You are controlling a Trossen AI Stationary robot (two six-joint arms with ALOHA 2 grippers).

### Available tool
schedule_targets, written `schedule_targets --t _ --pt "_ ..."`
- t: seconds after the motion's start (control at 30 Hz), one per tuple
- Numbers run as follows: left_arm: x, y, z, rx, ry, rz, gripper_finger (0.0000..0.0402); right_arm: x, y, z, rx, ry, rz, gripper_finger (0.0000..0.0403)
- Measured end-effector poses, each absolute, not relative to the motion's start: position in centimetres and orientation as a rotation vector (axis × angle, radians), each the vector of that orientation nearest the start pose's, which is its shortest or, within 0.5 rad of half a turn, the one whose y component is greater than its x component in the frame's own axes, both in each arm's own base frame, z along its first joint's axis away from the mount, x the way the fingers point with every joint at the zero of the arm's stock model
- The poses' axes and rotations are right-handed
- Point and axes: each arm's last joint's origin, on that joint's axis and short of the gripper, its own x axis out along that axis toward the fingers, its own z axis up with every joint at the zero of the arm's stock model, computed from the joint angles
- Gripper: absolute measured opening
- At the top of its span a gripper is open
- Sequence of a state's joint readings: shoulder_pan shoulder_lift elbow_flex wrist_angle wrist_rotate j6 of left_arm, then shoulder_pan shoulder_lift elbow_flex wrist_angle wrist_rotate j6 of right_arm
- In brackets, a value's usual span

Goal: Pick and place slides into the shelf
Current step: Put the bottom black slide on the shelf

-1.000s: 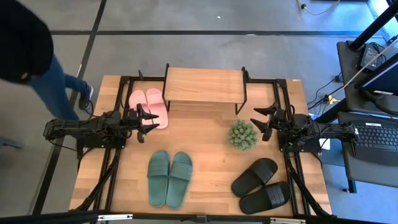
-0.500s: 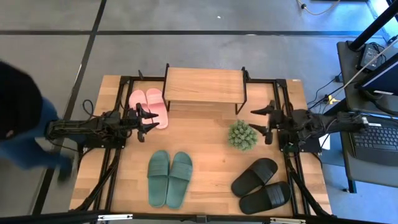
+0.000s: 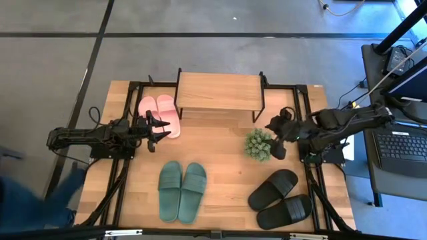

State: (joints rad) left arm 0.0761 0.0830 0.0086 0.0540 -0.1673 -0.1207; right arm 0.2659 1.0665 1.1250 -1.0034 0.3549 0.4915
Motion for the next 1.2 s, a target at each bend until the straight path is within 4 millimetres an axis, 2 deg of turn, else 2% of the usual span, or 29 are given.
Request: schedule_targets --t 0.13,0.27,0.53,0.8,0.87,1.0,1.2 --pt "10.1 1.3 16.5 -0.119 0.006 0.244 0.0191 19.8 5.9 33.5 0.287 1.071 -0.374 0.0287" --pt "10.1 1.3 16.5 -0.118 0.005 0.266 0.0191 20.9 8.7 32.4 0.446 1.279 -0.432 0.0287" --pt "10.0 1.5 16.5 -0.116 0.000 0.349 0.0191 21.7 15.0 27.8 0.669 1.532 -0.664 0.0287" --pt "10.0 1.5 16.5 -0.116 0.000 0.350 0.0191 20.7 21.4 23.5 0.861 1.767 -0.903 0.0287" --pt "10.0 1.5 16.5 -0.116 0.000 0.349 0.0191 20.5 23.0 22.7 0.922 1.797 -0.904 0.0287" --pt "10.0 1.5 16.5 -0.116 0.000 0.350 0.0191 20.4 25.3 21.6 1.000 1.752 -0.862 0.0287" --pt "10.0 1.6 16.5 -0.116 0.000 0.350 0.0191 20.0 26.4 19.7 0.942 1.741 -0.938 0.0287"
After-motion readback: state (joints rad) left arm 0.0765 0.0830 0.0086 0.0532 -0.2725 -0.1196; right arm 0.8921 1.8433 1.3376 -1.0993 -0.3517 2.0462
